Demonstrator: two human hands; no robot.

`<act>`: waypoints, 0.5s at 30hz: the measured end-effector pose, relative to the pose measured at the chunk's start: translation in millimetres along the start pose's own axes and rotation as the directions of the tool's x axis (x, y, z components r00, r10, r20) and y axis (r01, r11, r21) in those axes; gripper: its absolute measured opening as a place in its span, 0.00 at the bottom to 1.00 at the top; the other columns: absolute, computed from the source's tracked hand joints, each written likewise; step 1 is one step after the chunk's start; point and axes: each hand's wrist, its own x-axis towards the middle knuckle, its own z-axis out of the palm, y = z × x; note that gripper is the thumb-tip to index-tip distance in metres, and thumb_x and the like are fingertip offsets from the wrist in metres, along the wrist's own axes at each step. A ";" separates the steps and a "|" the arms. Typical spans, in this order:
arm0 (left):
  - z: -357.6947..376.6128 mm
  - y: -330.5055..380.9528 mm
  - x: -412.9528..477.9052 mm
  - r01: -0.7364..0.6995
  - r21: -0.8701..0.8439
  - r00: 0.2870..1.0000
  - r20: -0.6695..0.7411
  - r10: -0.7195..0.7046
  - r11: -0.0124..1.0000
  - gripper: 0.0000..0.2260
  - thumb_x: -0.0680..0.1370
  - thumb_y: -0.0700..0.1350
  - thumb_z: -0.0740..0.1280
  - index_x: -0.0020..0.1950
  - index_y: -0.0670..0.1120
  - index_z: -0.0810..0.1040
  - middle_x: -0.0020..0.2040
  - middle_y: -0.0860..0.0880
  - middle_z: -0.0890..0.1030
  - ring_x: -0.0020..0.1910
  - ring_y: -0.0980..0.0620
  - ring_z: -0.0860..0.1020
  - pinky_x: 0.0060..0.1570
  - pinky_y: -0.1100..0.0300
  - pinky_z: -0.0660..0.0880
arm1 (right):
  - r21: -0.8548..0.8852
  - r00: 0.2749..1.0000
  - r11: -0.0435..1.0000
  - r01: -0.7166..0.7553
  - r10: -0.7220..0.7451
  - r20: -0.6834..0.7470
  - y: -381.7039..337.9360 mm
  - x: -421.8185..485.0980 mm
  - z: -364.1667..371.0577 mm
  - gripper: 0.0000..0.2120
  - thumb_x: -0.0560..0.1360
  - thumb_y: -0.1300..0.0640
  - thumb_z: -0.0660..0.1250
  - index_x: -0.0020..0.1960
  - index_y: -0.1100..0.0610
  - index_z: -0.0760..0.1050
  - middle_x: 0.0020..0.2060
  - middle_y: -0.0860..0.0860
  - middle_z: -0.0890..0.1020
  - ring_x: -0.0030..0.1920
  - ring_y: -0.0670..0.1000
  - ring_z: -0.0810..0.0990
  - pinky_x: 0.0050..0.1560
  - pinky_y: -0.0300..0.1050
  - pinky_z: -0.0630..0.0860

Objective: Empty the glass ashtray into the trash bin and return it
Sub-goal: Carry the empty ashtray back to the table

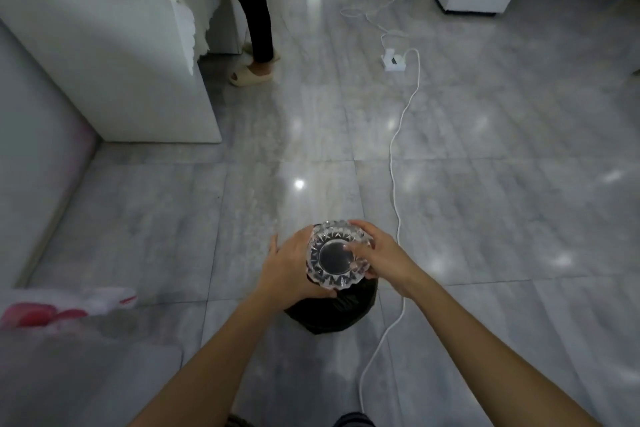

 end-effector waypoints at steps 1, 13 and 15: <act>-19.6 8.9 -3.0 -0.008 -0.006 1.000 -0.006 0.008 1.000 0.54 0.58 0.69 0.73 0.76 0.47 0.55 0.75 0.50 0.63 0.74 0.51 0.61 0.74 0.42 0.43 | -0.013 1.000 1.000 0.013 -0.013 0.022 -19.2 -11.9 -4.9 0.20 0.77 0.54 0.67 0.67 0.43 0.69 0.53 0.50 0.80 0.42 0.46 0.80 0.28 0.34 0.75; -204.2 105.8 -33.8 -0.023 -0.032 0.998 -0.060 0.021 0.999 0.55 0.55 0.70 0.73 0.75 0.50 0.56 0.72 0.54 0.67 0.71 0.53 0.64 0.74 0.45 0.47 | -0.357 0.958 0.921 0.152 -0.048 0.283 -214.5 -125.6 -52.5 0.56 0.63 0.58 0.80 0.78 0.52 0.47 0.74 0.49 0.62 0.67 0.49 0.71 0.67 0.47 0.71; -222.9 113.5 -42.3 -0.039 -0.030 0.996 -0.081 0.036 0.999 0.54 0.55 0.69 0.73 0.75 0.50 0.57 0.71 0.54 0.67 0.70 0.52 0.65 0.73 0.45 0.47 | -0.451 0.949 0.867 0.210 -0.069 0.308 -231.3 -137.5 -49.2 0.59 0.62 0.55 0.81 0.78 0.54 0.42 0.76 0.50 0.56 0.71 0.49 0.64 0.72 0.46 0.64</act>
